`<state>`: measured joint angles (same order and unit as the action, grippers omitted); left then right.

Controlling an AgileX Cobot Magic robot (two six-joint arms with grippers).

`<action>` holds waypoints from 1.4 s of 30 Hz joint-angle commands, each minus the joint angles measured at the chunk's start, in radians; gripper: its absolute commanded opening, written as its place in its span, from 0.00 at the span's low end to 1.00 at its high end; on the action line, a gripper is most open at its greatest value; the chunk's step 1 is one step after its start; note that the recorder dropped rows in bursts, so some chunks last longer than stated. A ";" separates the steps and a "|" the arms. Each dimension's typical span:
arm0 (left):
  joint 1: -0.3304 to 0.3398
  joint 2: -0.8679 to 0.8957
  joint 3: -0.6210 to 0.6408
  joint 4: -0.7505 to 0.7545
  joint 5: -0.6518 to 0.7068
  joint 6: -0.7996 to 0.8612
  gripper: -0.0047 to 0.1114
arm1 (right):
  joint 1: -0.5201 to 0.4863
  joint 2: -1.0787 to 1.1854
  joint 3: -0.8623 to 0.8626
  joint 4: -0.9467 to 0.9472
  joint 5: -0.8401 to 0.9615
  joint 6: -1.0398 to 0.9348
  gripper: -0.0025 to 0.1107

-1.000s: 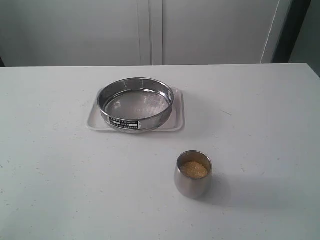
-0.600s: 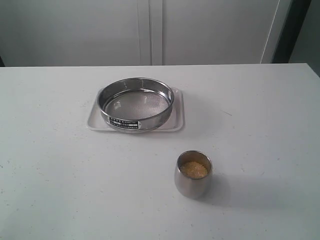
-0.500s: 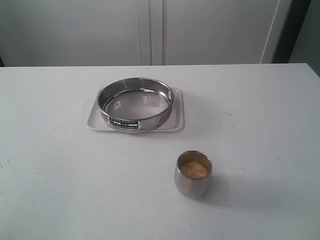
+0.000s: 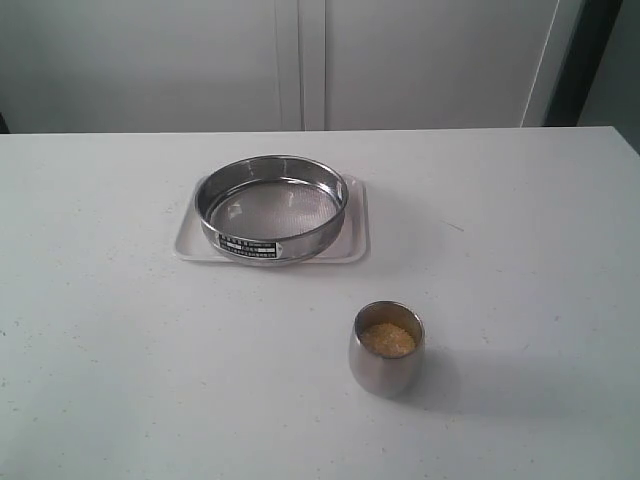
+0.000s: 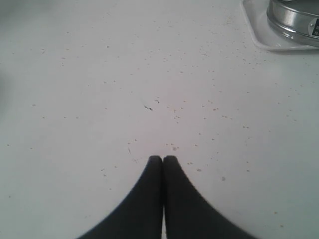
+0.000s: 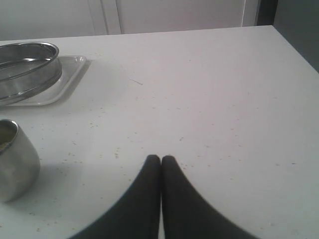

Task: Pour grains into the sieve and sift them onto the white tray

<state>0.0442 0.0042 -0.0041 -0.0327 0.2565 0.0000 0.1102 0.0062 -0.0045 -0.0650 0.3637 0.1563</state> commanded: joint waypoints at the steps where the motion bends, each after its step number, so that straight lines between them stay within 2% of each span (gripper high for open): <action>1: 0.002 -0.004 0.004 -0.007 -0.001 0.000 0.04 | -0.011 -0.006 0.005 -0.006 -0.014 0.005 0.02; 7: 0.002 -0.004 0.004 -0.007 -0.001 0.000 0.04 | -0.011 -0.006 0.005 -0.006 -0.086 0.005 0.02; 14: 0.002 -0.004 0.004 -0.007 -0.001 0.000 0.04 | -0.011 -0.006 0.005 -0.006 -0.353 0.020 0.02; 18: 0.002 -0.004 0.004 -0.007 -0.001 0.000 0.04 | -0.011 -0.006 0.005 -0.006 -0.444 0.020 0.02; 42: 0.002 -0.004 0.004 -0.007 -0.001 0.000 0.04 | -0.011 -0.006 0.005 -0.006 -0.617 -0.032 0.02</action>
<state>0.0442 0.0042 -0.0041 -0.0327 0.2565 0.0000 0.1102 0.0062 -0.0045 -0.0650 -0.2115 0.1439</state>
